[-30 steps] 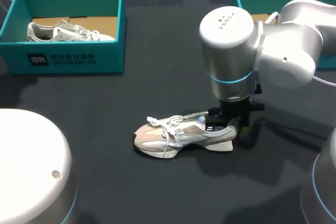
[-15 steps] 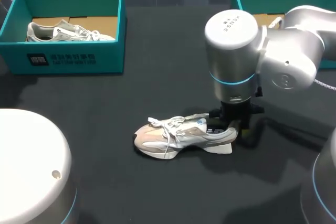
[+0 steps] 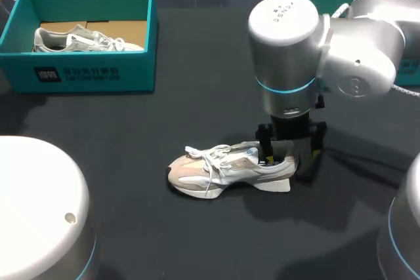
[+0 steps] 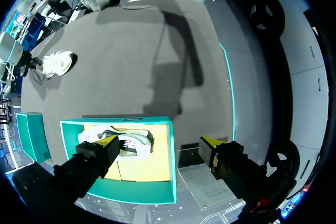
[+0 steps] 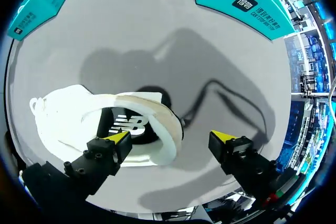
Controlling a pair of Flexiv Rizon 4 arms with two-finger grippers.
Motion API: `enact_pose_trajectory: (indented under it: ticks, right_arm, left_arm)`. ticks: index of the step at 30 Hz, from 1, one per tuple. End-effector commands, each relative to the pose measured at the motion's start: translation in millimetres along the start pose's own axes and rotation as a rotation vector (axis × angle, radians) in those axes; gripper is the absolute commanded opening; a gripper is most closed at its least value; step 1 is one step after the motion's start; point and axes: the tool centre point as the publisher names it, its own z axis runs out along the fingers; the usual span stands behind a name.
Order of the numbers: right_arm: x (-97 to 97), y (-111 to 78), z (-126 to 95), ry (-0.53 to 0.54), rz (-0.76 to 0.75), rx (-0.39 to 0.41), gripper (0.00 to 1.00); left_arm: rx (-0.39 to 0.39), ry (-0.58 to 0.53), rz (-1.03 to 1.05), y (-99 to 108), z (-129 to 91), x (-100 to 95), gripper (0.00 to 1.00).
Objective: Take the shoe out of the shoebox, open the shoe tongue, remove and reinsert the insole, then place the shoe into the shoebox
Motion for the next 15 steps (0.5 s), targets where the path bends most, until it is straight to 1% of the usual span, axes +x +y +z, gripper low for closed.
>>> enact_pose_trajectory:
  ticks: [1, 2, 3, 4, 5, 6, 7, 8, 15]
  right_arm:
    - [-19.3, 2.2, -43, 0.047, -0.051, -0.005, 1.00]
    - [-21.0, 2.2, -49, 0.064, -0.070, -0.021, 1.00]
    - [-23.7, 1.4, -59, 0.131, -0.107, -0.069, 1.00]
    - [-26.5, -0.3, -71, 0.198, -0.177, -0.150, 1.00]
    - [-27.6, -1.5, -76, 0.220, -0.208, -0.199, 1.00]
    - [-29.3, -3.8, -84, 0.274, -0.264, -0.271, 1.00]
    - [-31.0, -6.4, -91, 0.283, -0.319, -0.281, 1.00]
    - [-30.9, -6.9, -94, 0.242, -0.325, -0.234, 1.00]
    - [-30.9, -6.9, -94, 0.242, -0.325, -0.234, 1.00]
  left_arm:
    - [0.000, 0.003, 0.001, 0, 0, 0.2, 1.00]
    - [0.000, 0.003, 0.001, 0, 0, 0.2, 1.00]
    - [0.000, 0.003, 0.001, 0, 0, 0.2, 1.00]
    - [0.000, 0.003, 0.001, 0, 0, 0.2, 1.00]
    - [0.000, 0.003, 0.001, 0, 0, 0.2, 1.00]
    - [0.000, 0.003, 0.001, 0, 0, 0.2, 1.00]
    - [0.000, 0.003, 0.001, 0, 0, 0.2, 1.00]
    - [0.000, 0.003, 0.001, 0, 0, 0.2, 1.00]
    - [0.000, 0.003, 0.001, 0, 0, 0.2, 1.00]
